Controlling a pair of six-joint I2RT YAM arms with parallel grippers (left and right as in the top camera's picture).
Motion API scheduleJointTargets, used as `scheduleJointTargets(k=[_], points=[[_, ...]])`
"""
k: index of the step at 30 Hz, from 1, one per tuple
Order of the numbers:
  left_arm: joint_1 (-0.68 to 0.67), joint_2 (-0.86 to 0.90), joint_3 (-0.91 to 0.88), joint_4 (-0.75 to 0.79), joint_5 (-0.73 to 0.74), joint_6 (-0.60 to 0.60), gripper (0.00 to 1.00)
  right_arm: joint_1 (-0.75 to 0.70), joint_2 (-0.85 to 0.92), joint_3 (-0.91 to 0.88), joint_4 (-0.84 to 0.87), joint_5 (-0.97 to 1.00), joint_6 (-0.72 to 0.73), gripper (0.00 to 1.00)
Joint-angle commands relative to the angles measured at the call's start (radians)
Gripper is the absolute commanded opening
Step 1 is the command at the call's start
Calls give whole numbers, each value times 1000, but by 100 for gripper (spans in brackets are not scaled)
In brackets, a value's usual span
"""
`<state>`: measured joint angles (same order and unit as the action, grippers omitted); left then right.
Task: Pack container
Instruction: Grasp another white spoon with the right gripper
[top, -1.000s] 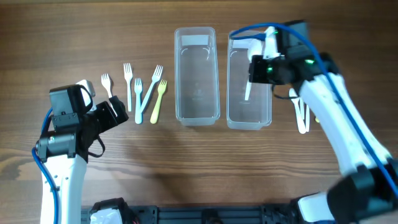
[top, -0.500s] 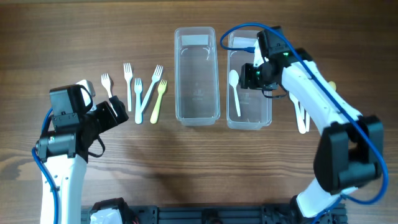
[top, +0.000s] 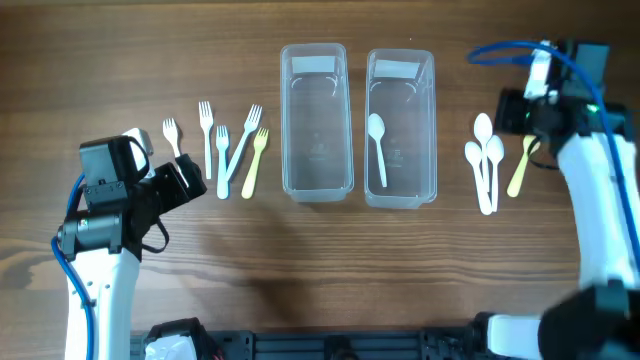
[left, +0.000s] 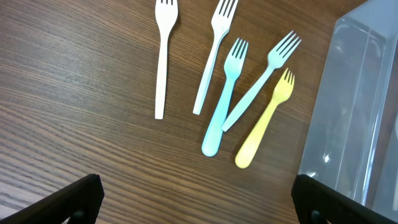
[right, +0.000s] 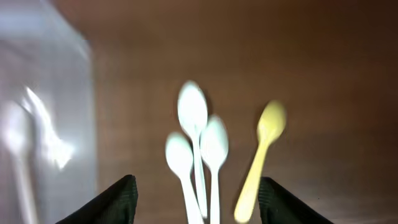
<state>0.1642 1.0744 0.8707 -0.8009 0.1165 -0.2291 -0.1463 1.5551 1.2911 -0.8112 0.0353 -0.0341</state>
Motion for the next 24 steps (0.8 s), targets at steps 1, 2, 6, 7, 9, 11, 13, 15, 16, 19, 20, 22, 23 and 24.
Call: scheduleJointTargets(k=[1,2,6,7,9,11,13,15,16,19,20,22,23,24], points=[[6,1,19,2,-6,16,100,-6,128,-37,-34,-66,-61,59],[6,1,19,2,-6,16,100,-6,157,-37,-43,-97,-79,58],[6,1,19,2,-6,16,100,-5,276,-37,-81,-111,-96,49],[6,1,19,2,-6,16,100,-5,295,-37,-85,-111,-95,47],[6,1,19,2,-6,16,100,-5,333,-37,-95,-112,-95,45],[6,1,19,2,-6,16,100,-5,353,-37,-104,-116,-95,43],[6,1,19,2,-6,16,100,-3,366,-37,-109,-130,-95,43],[6,1,19,2,-6,16,100,-2,372,-37,-109,-129,-95,43],[6,1,19,2,-6,16,100,-2,372,-37,-103,-126,-95,44],[6,1,19,2,-6,16,100,-2,372,-37,-82,-103,-96,45],[6,1,19,2,-6,16,100,-2,372,-37,-74,-103,-96,46],[6,1,19,2,-6,16,100,-2,372,-37,-60,-103,-95,46],[6,1,19,2,-6,16,100,-2,372,-37,-56,-104,-93,46],[6,1,19,2,-6,16,100,-2,373,-39,-49,-105,-93,46]])
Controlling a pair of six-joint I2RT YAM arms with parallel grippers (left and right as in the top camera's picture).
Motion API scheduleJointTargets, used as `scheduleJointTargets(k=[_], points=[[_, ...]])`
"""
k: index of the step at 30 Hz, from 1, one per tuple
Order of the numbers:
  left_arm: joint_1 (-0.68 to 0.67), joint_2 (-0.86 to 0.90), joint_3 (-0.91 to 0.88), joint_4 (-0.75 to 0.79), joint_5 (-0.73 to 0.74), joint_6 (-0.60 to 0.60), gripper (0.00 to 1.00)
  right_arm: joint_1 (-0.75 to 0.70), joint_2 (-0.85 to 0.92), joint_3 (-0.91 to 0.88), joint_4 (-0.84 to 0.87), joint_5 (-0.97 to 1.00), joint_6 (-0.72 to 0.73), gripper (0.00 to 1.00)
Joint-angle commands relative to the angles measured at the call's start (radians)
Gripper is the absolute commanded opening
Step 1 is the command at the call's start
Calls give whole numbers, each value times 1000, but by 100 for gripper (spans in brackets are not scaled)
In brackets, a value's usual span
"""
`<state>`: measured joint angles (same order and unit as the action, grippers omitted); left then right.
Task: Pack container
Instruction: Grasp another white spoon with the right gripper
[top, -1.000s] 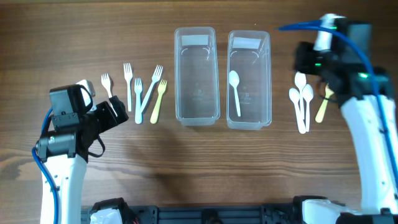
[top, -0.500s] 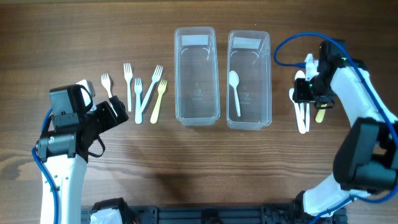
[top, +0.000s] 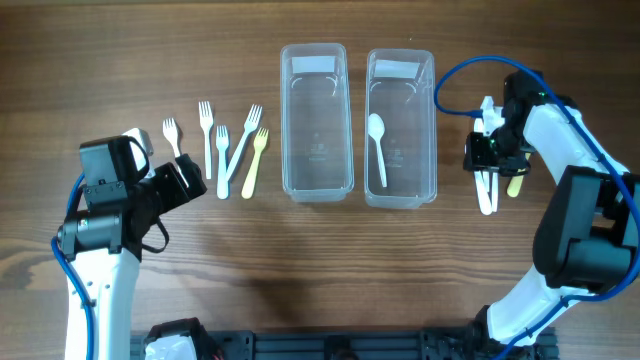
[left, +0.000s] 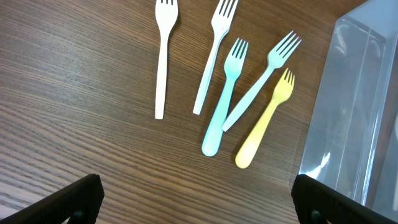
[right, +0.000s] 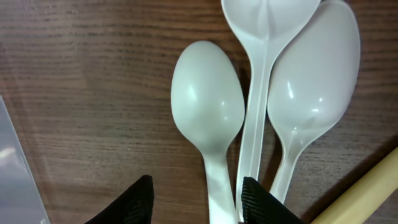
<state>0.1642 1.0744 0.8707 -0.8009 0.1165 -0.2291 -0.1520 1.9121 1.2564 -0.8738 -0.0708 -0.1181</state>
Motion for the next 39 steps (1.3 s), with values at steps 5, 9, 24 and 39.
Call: scheduleJointTargets(k=[5,9,24,39], points=[[6,1,19,2,-6,16,100,4,16,-62,77,-1,10,46],[6,1,19,2,-6,16,100,4,16,-135,145,-1,17,45],[6,1,19,2,-6,16,100,4,11,-158,143,-1,147,4],[6,1,19,2,-6,16,100,5,-439,8,59,-292,174,4]])
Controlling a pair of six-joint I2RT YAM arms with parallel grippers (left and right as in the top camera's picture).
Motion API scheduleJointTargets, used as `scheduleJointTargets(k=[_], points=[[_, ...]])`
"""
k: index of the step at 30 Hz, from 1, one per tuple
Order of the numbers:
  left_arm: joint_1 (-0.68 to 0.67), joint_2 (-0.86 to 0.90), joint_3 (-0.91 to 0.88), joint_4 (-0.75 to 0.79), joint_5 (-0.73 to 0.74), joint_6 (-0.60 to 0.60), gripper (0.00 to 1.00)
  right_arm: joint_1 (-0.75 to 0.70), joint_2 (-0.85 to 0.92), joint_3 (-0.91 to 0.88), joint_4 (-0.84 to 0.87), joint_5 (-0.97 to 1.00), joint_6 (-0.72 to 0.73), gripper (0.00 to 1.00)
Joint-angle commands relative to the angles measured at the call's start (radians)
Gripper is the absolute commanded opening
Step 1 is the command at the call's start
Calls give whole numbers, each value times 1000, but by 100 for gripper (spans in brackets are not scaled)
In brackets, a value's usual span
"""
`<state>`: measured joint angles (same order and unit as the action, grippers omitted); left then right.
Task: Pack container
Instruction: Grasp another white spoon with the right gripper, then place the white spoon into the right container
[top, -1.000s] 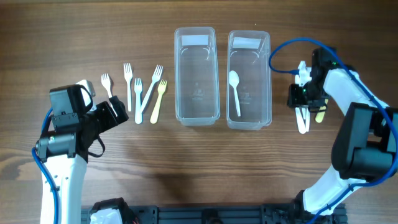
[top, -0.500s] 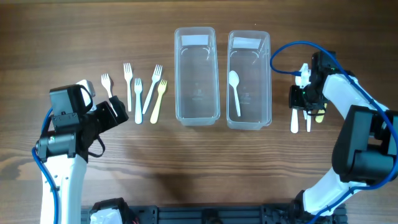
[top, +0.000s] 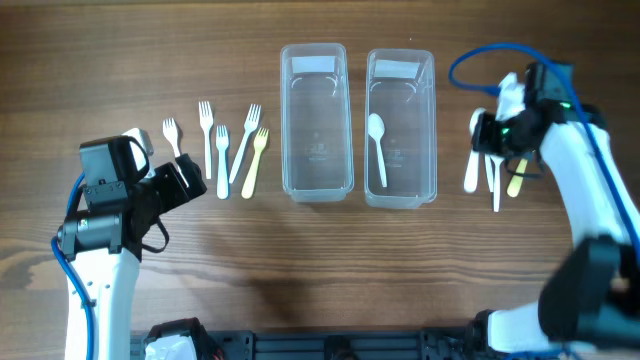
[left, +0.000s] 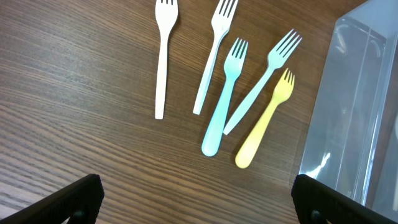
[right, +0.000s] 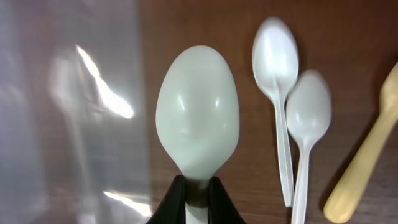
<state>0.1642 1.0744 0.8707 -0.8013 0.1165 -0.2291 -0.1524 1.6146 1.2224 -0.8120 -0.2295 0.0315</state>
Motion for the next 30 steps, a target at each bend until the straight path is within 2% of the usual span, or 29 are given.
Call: scheduleJointTargets(k=[1,5,9,12,14,20,22,25,26,30], points=[[6,1,19,2,-6,16,100,5,-182,42,0,-172,25,4],[6,1,19,2,-6,16,100,40,-308,41,4,-250,75,4],[6,1,19,2,-6,16,100,158,-289,10,32,-237,106,4],[6,1,19,2,-6,16,100,274,-205,-35,105,-166,185,4],[6,1,19,2,-6,16,100,349,-95,-47,143,-31,237,4],[6,1,19,2,-6,16,100,368,117,-47,229,-11,260,5],[6,1,19,2,-6,16,100,368,159,-47,241,-10,260,13],[6,1,19,0,-6,16,100,367,147,-36,225,-10,230,35],[6,1,19,0,-6,16,100,367,129,-23,213,-10,209,45],[6,1,19,0,-6,16,100,350,-20,42,174,10,120,55]])
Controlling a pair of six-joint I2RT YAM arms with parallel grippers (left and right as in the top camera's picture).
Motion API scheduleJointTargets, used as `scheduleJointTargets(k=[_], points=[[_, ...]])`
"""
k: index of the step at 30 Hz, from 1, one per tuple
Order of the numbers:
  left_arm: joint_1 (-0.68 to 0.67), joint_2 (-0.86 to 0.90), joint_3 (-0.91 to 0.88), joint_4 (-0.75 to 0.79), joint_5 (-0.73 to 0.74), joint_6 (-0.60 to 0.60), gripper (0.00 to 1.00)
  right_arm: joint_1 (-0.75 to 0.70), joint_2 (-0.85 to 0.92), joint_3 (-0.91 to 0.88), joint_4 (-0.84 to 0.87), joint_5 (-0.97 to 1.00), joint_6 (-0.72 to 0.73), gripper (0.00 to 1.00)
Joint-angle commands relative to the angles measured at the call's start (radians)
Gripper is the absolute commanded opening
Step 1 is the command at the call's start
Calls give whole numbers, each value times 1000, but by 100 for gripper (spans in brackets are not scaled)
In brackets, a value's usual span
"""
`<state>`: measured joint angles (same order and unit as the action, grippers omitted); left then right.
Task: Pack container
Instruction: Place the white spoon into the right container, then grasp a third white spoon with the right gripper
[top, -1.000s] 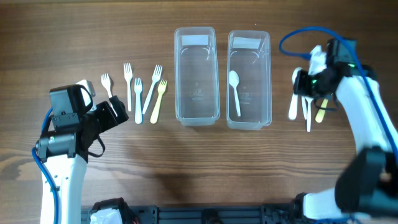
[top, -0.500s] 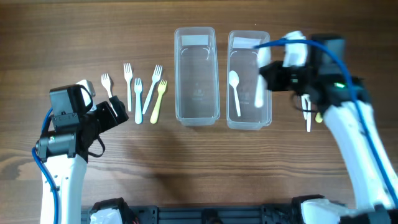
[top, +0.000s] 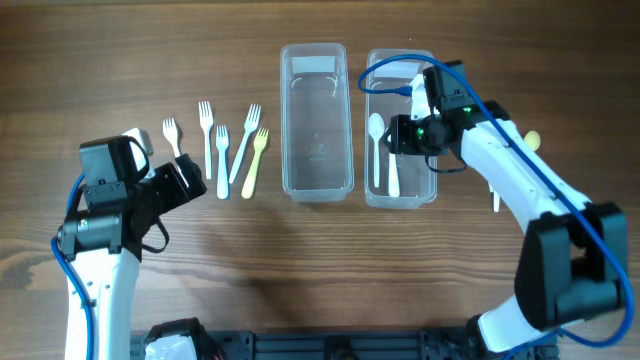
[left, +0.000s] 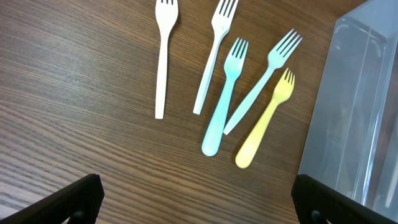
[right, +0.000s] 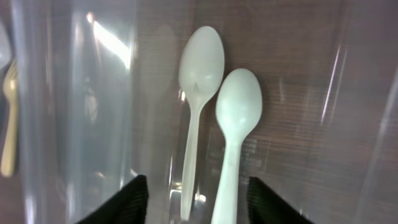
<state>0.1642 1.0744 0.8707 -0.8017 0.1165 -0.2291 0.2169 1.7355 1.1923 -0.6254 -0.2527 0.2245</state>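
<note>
Two clear containers stand side by side: the left one (top: 315, 120) holds nothing, the right one (top: 401, 60) holds two white spoons (right: 200, 62) (right: 237, 109) lying side by side. My right gripper (right: 198, 205) hangs open over the right container, its fingers either side of both spoon handles; the overhead view shows it at mid-container (top: 403, 135). Several forks, white, pale blue and yellow (left: 267, 121), lie left of the containers (top: 222, 160). My left gripper (left: 196, 205) is open above bare wood just short of the forks (top: 188, 180).
Right of the containers, mostly hidden under my right arm, a yellow spoon's bowl (top: 531, 140) and a white spoon handle (top: 496, 203) show on the table. The left container's wall (left: 354, 112) borders the forks on their right.
My right gripper, then shut on a white spoon beside the right container, is now open over that container. The spoon lies inside next to the first one. The left arm is unchanged.
One spoon lay in the right container while my right gripper hovered open over the spoons on the table. Then it was down around the leftmost white spoon, then shut on it and lifted. Now that spoon rests in the container. The left gripper stayed put.
</note>
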Motion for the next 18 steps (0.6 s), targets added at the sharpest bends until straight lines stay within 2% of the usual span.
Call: scheduleJointTargets(k=[1,3,6,8,13,18], points=[[6,1,19,0,-6,16,100,-35,-187,77,-18,75,-73,57],[6,1,19,0,-6,16,100,-71,-258,77,-21,148,-89,59],[6,1,19,0,-6,16,100,-171,-335,77,-40,217,-193,65],[6,1,19,0,-6,16,100,-246,-332,73,-74,220,-274,65],[6,1,19,0,-6,16,100,-395,-170,24,-71,199,-305,64],[6,1,19,0,-6,16,100,-423,-7,24,-84,198,-317,62]])
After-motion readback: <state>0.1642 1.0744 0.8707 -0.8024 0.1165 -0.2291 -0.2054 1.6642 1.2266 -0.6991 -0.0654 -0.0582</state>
